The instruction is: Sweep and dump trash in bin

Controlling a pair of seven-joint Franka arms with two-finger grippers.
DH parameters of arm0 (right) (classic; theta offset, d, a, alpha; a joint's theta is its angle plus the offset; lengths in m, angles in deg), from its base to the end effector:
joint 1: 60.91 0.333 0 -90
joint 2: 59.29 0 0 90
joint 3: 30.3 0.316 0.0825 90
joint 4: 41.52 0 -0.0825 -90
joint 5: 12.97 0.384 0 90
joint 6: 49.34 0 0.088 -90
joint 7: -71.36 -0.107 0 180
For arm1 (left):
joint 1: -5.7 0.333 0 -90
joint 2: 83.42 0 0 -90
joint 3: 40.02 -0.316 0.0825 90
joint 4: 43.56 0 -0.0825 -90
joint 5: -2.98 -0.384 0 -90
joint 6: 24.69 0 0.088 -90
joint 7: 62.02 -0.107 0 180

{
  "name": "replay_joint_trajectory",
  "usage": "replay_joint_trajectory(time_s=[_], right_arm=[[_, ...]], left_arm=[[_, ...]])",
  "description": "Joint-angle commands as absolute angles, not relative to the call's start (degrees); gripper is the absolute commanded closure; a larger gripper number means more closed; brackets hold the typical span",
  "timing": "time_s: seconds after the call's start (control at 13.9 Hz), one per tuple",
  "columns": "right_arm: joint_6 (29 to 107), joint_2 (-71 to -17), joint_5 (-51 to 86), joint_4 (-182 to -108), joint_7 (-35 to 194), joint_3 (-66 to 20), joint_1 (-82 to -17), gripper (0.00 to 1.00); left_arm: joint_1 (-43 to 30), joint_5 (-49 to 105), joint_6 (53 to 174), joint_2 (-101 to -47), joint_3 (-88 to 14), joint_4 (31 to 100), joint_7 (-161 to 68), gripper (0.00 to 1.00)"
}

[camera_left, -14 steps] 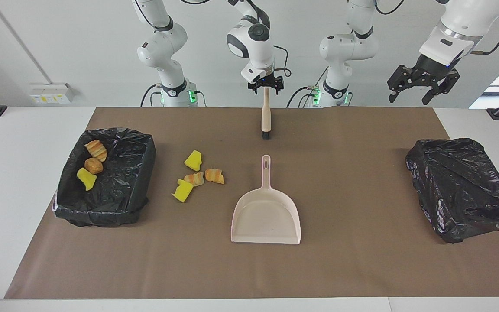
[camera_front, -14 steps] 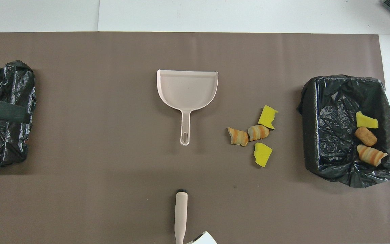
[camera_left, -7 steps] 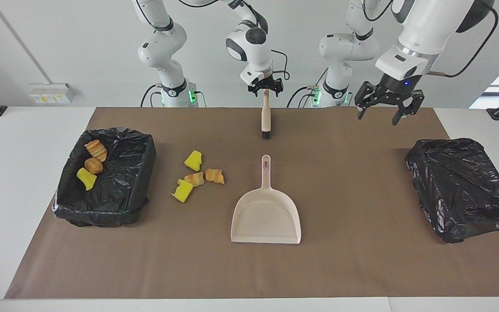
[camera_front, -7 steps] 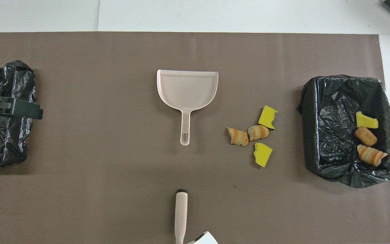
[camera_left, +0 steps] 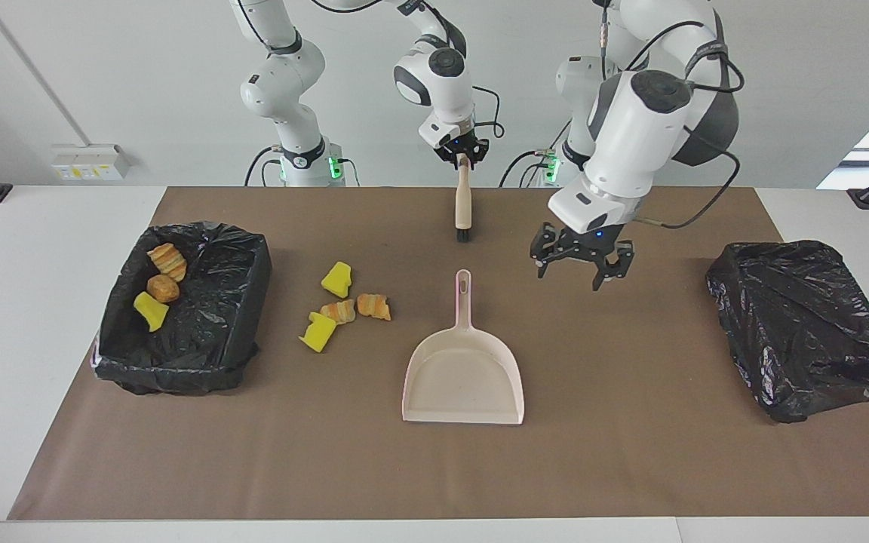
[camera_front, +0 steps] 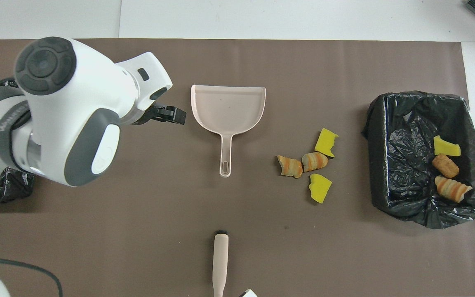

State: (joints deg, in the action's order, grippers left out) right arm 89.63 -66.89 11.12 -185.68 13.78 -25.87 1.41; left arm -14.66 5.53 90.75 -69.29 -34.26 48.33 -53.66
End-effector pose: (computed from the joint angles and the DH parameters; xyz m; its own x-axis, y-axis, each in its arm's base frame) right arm 0.1791 0.4200 0.3319 0.9644 -0.1323 -0.2291 -0.1682 -0.9750 -0.1451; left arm 0.5880 -0.2844 0.5023 0.9493 -0.2751 0.1524 -0.2906 -0.9526 0.0904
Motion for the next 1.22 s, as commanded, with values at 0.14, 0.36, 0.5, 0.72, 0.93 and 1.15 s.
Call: replay_joint_trajectory(time_s=[0.14,0.36,0.5,0.72,0.93,1.15], right_arm=[[91.47,-66.85,11.73,-185.84,10.80,-26.17,1.67,1.00],[86.57,-68.42,11.20,-184.87,10.89,-26.78,0.26,1.00],[77.98,-72.63,5.79,-184.26,10.89,-26.79,-3.23,1.00],[61.72,-79.66,0.57,-182.85,15.26,-26.96,-9.03,1.00],[50.81,-82.23,-8.27,-181.63,20.98,-26.87,-15.37,1.00],[48.05,-80.75,-20.14,-181.62,30.98,-26.61,-23.96,1.00]], left_arm=[[-20.74,4.92,98.35,-63.22,-34.92,48.63,-48.32,0.00],[-21.72,5.01,103.27,-62.59,-34.83,52.49,-46.82,0.00],[-22.25,5.09,106.25,-62.33,-34.57,54.34,-46.56,0.00],[-23.56,5.09,110.04,-60.05,-34.48,55.05,-42.61,0.00],[-25.67,5.09,110.75,-58.12,-34.57,55.05,-39.45,0.00],[-26.12,5.09,111.10,-58.02,-34.57,55.14,-38.73,0.27]])
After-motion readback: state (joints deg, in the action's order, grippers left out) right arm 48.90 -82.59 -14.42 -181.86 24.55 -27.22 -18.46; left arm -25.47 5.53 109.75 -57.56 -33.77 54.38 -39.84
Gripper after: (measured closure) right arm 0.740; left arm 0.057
